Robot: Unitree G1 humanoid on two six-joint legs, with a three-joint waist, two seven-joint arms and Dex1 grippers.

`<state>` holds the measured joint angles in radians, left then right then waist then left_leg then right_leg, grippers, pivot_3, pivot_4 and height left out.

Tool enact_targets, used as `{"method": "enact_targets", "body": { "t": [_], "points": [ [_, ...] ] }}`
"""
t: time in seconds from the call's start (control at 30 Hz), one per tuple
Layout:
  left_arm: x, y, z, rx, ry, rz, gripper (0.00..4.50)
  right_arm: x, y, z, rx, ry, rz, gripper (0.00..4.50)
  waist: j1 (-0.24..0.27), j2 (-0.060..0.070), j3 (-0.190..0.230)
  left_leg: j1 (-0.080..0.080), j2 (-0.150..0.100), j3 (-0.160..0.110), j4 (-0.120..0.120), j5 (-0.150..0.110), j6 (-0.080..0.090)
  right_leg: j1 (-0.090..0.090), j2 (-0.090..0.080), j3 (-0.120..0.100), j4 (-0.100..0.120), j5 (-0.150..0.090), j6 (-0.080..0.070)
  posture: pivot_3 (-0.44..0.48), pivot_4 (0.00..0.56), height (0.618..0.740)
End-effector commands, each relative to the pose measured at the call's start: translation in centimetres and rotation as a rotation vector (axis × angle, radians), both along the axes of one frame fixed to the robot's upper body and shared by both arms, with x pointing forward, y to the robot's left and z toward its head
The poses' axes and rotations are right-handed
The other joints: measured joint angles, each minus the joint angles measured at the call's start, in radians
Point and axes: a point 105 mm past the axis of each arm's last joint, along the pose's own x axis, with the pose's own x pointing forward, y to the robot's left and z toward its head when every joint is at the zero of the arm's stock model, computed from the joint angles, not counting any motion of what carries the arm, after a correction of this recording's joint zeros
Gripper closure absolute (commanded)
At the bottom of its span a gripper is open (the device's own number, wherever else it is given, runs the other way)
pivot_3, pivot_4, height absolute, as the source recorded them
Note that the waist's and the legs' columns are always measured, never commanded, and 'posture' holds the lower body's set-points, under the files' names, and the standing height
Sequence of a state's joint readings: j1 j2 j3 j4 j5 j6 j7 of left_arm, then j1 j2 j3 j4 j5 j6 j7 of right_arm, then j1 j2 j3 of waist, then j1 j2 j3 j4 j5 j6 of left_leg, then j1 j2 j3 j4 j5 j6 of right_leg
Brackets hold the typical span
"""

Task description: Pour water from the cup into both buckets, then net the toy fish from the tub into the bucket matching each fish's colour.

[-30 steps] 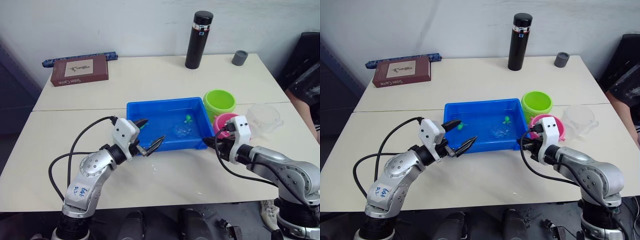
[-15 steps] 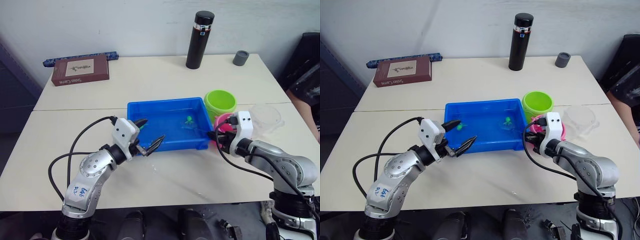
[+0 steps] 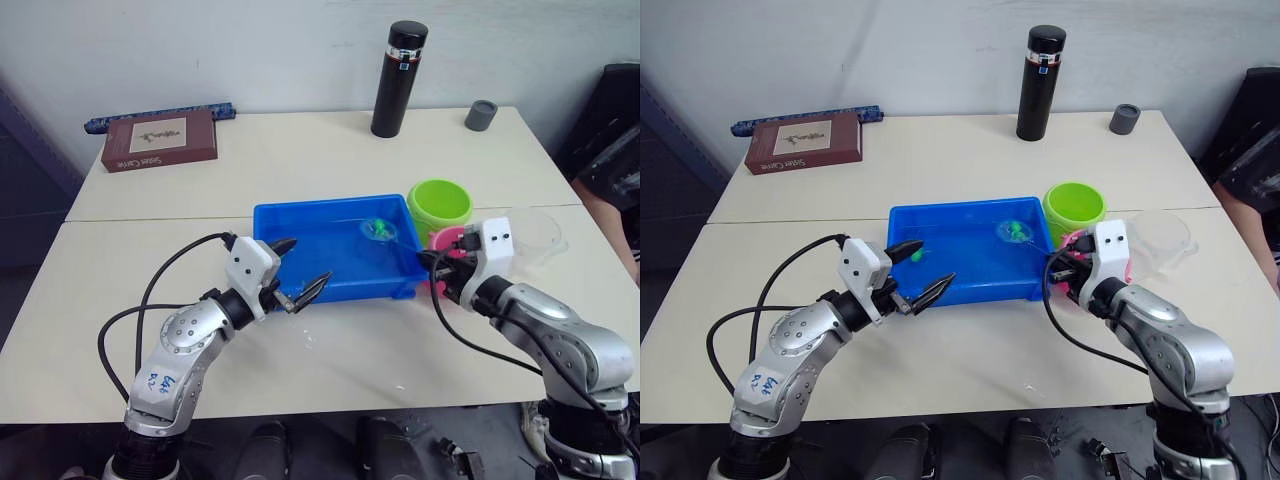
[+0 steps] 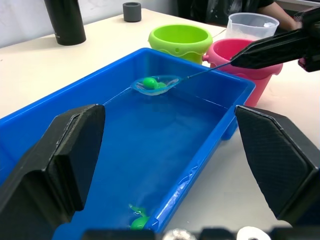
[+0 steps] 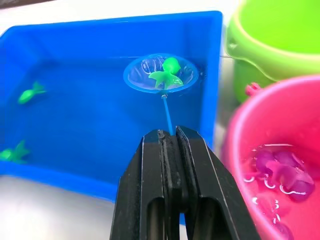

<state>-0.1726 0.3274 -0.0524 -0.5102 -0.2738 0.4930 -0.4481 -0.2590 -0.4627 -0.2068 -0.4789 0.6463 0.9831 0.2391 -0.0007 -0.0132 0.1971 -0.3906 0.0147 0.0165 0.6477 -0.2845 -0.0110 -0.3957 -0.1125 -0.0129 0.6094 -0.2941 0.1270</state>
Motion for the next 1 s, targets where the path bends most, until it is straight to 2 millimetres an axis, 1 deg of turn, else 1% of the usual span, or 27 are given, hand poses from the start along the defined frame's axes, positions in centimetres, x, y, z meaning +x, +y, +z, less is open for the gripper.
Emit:
{"method": "enact_targets", "body": {
  "t": [0.03,0.2,0.27,0.33,0.43,0.57,0.6,0.67,0.73,0.8,0.83,0.93,1.0],
  "points": [
    [-0.4,-0.5,1.1,-0.013,-0.05,-0.031,0.04,-1.3,0.7,2.2,-0.041,-0.124,0.057,4.5,0.0,0.0,0.0,0.0,0.0,0.0,0.0,0.0,0.0,0.0,0.0,0.0,0.0,0.0,0.0,0.0,0.15,0.74],
    [-0.4,-0.6,1.1,-0.012,-0.049,-0.042,0.04,-2.7,1.0,3.1,-0.098,-0.22,0.103,4.5,0.0,0.0,0.0,0.0,0.0,0.0,0.0,0.0,0.0,0.0,0.0,0.0,0.0,0.0,0.0,0.0,0.15,0.74],
    [-0.3,-0.7,1.0,-0.011,-0.046,-0.048,0.04,-3.0,0.6,4.1,-0.14,-0.293,0.09,4.5,0.0,0.0,0.0,0.0,0.0,0.0,0.0,0.0,0.0,0.0,0.0,0.0,0.0,0.0,0.0,0.0,0.15,0.74],
    [-0.3,-0.8,0.9,-0.01,-0.042,-0.055,0.04,-3.0,0.2,4.9,-0.183,-0.351,0.075,4.5,0.0,0.0,0.0,0.0,0.0,0.0,0.0,0.0,0.0,0.0,0.0,0.0,-0.001,0.0,0.0,0.0,0.15,0.74],
    [-0.3,-0.9,0.9,-0.011,-0.04,-0.065,0.04,-2.9,-0.5,5.6,-0.253,-0.406,0.049,4.5,0.001,0.0,0.0,0.0,0.0,0.0,0.0,0.0,0.0,0.0,0.0,0.0,-0.001,0.0,0.0,0.0,0.15,0.74],
    [-0.3,-0.9,0.9,-0.012,-0.041,-0.069,0.04,-2.3,-1.6,5.9,-0.314,-0.439,0.002,4.5,0.001,0.0,0.0,0.0,0.0,0.0,0.0,0.0,0.0,0.0,0.0,0.0,-0.001,0.0,0.0,0.0,0.15,0.74],
    [-0.3,-0.9,0.9,-0.012,-0.041,-0.07,0.04,-2.0,-2.0,6.0,-0.33,-0.443,-0.012,4.5,0.001,0.0,0.0,0.0,0.0,0.0,0.0,0.0,0.0,0.0,0.0,0.0,-0.001,0.0,0.0,0.0,0.15,0.74],
    [-0.2,-1.1,0.8,-0.011,-0.039,-0.078,0.04,-0.7,-4.6,5.7,-0.432,-0.444,-0.091,4.5,0.001,0.0,0.0,0.0,0.0,0.0,0.0,0.0,0.0,0.0,0.0,0.0,-0.001,0.0,0.0,0.0,0.15,0.74],
    [-0.2,-1.1,0.8,-0.01,-0.038,-0.08,0.04,0.1,-6.4,5.6,-0.482,-0.444,-0.145,4.5,0.001,0.0,0.0,0.0,-0.001,0.003,0.001,0.0,0.0,0.001,0.0,0.0,-0.002,0.0,0.001,0.0,0.15,0.74],
    [-0.2,-1.1,0.8,-0.01,-0.039,-0.079,0.04,0.6,-7.7,5.7,-0.502,-0.444,-0.189,4.5,0.001,0.0,0.0,0.0,-0.001,0.007,0.001,0.0,0.0,0.002,0.0,0.0,-0.003,0.0,0.001,0.0,0.15,0.74],
    [-0.2,-1.1,0.8,-0.01,-0.039,-0.079,0.04,0.9,-8.2,5.7,-0.549,-0.456,-0.198,4.5,0.001,0.0,0.0,0.0,0.0,0.007,0.0,0.0,0.0,0.002,0.0,0.0,-0.002,0.0,0.001,0.0,0.15,0.74],
    [-0.2,-1.1,0.7,-0.009,-0.039,-0.079,0.04,1.6,-9.2,5.5,-0.659,-0.477,-0.203,4.5,0.001,0.0,0.0,0.0,0.0,0.007,0.0,0.0,0.0,0.001,0.0,0.0,-0.002,0.0,0.0,0.0,0.15,0.74],
    [-0.2,-1.1,0.7,-0.008,-0.039,-0.077,0.04,1.9,-9.6,5.3,-0.695,-0.483,-0.199,4.5,-0.001,0.0,0.0,0.0,0.0,0.008,0.0,0.0,0.0,0.001,0.0,0.0,-0.003,0.0,0.001,0.0,0.15,0.74]
  ]
}}
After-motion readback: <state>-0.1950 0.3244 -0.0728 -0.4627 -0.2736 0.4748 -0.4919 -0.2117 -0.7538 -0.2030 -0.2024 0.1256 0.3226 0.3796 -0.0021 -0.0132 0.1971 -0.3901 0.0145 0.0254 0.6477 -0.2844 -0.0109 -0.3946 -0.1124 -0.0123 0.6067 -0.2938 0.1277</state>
